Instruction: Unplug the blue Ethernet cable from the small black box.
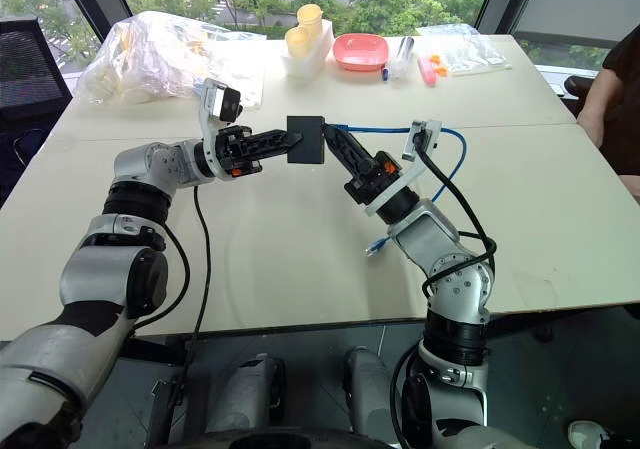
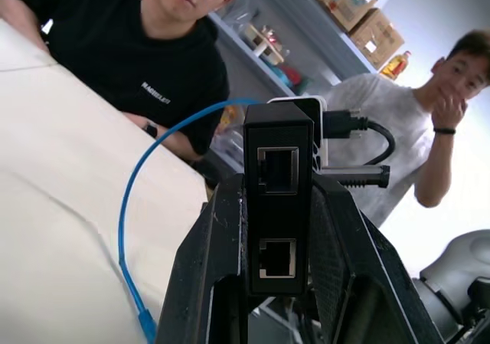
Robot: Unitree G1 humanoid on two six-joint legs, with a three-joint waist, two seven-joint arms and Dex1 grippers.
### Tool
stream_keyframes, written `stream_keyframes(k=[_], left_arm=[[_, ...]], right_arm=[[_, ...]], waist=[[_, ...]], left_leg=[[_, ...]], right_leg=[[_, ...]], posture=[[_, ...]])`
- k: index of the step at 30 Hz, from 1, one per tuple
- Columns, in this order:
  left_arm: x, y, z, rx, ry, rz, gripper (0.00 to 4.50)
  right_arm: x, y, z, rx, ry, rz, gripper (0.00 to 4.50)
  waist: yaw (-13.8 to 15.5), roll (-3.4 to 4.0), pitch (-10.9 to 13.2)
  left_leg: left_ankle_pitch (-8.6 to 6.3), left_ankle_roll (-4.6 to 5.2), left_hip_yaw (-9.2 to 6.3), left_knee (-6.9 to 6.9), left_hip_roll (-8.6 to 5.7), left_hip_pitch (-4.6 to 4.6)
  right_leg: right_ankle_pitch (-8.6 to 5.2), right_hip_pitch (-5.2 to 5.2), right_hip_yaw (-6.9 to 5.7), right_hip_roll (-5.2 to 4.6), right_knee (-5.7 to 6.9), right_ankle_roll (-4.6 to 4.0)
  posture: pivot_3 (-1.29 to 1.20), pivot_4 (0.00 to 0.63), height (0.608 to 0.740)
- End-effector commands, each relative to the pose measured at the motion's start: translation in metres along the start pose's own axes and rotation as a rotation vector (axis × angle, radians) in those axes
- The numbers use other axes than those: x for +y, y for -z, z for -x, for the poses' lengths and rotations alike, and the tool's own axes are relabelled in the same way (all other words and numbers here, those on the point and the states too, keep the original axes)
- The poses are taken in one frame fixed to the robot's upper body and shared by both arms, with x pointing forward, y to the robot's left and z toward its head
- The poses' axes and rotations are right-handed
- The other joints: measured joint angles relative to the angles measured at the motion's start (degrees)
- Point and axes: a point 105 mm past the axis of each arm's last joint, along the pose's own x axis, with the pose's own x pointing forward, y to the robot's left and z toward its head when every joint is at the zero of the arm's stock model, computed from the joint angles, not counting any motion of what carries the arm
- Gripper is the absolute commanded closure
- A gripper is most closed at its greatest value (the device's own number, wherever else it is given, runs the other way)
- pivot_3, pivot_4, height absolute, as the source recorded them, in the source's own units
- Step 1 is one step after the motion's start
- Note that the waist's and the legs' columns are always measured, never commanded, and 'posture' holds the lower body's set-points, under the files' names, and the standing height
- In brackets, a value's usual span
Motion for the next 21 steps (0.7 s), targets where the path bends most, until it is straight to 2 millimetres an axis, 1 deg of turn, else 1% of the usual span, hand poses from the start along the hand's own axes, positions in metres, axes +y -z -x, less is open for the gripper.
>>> stream_keyframes(k=[1,3,7,11,12,14,17,19,20,21], left_arm=[[-0.004,-0.014,0.016,-0.031,-0.050,-0.071,4.02],[-0.005,-0.018,0.025,-0.045,-0.074,-0.083,4.02],[-0.006,-0.021,0.036,-0.054,-0.117,-0.111,4.02],[-0.006,-0.017,0.038,-0.055,-0.128,-0.117,4.02],[-0.005,-0.016,0.038,-0.059,-0.141,-0.127,4.02],[0.005,-0.015,0.035,-0.065,-0.205,-0.184,4.02],[0.030,-0.003,0.022,0.006,-0.356,-0.344,4.02],[0.041,0.003,0.011,0.010,-0.414,-0.438,4.02],[0.043,0.003,0.007,0.000,-0.430,-0.459,4.02],[0.046,0.006,0.002,0.004,-0.439,-0.501,4.02]], right_arm=[[-0.014,-0.037,0.020,-0.130,0.083,0.050,4.46],[-0.022,-0.045,0.030,-0.136,0.124,0.078,4.46],[-0.034,-0.056,0.040,-0.138,0.195,0.127,4.46],[-0.038,-0.061,0.038,-0.133,0.206,0.148,4.46],[-0.038,-0.061,0.037,-0.133,0.205,0.147,4.46],[-0.044,-0.059,0.033,-0.113,0.230,0.143,4.46],[-0.071,-0.045,0.024,0.001,0.359,0.210,4.46],[-0.093,-0.044,0.021,0.043,0.470,0.215,4.46],[-0.100,-0.044,0.021,0.050,0.505,0.211,4.46],[-0.108,-0.047,0.021,0.053,0.553,0.197,4.08]], waist=[[0.0,0.00,0.0],[0.0,0.00,0.0],[-0.1,0.00,0.0],[0.1,0.01,0.0],[0.2,0.01,0.0],[0.2,0.01,0.0],[0.3,0.01,0.0],[0.3,0.00,0.0],[0.4,0.00,0.0],[0.4,0.00,0.0]], left_leg=[[0.00,0.00,0.00,0.00,0.00,0.00],[0.00,0.00,0.00,-0.01,0.00,-0.01],[-0.01,0.01,0.04,-0.08,0.00,-0.03],[-0.01,0.03,0.02,-0.11,0.01,-0.03],[-0.01,0.02,0.02,-0.09,0.01,-0.03],[-0.01,0.02,0.04,-0.05,0.00,-0.05],[-0.01,0.02,0.05,-0.03,-0.01,-0.06],[-0.01,0.02,0.11,-0.03,-0.02,-0.06],[-0.01,0.02,0.13,-0.03,-0.02,-0.05],[-0.01,0.02,0.14,-0.03,-0.03,-0.08]], right_leg=[[0.00,0.00,0.00,0.00,-0.01,0.00],[0.00,0.00,0.00,-0.01,-0.04,-0.01],[0.00,0.00,0.03,-0.01,-0.19,-0.01],[0.00,0.00,0.01,0.00,-0.19,-0.02],[0.00,0.00,0.01,0.00,-0.19,-0.02],[0.00,0.01,0.02,-0.01,-0.20,-0.03],[0.00,0.05,0.04,-0.03,-0.28,-0.03],[0.01,0.06,0.08,-0.04,-0.31,-0.03],[0.01,0.07,0.11,-0.04,-0.31,-0.03],[0.02,0.05,0.12,-0.04,-0.34,-0.03]], posture=[[0.00,0.150,0.740],[0.00,0.150,0.740],[0.00,0.150,0.740],[0.00,0.150,0.740],[0.00,0.150,0.740],[0.00,0.150,0.740],[0.00,0.150,0.740],[0.00,0.150,0.740],[0.00,0.150,0.740],[0.00,0.150,0.740]])
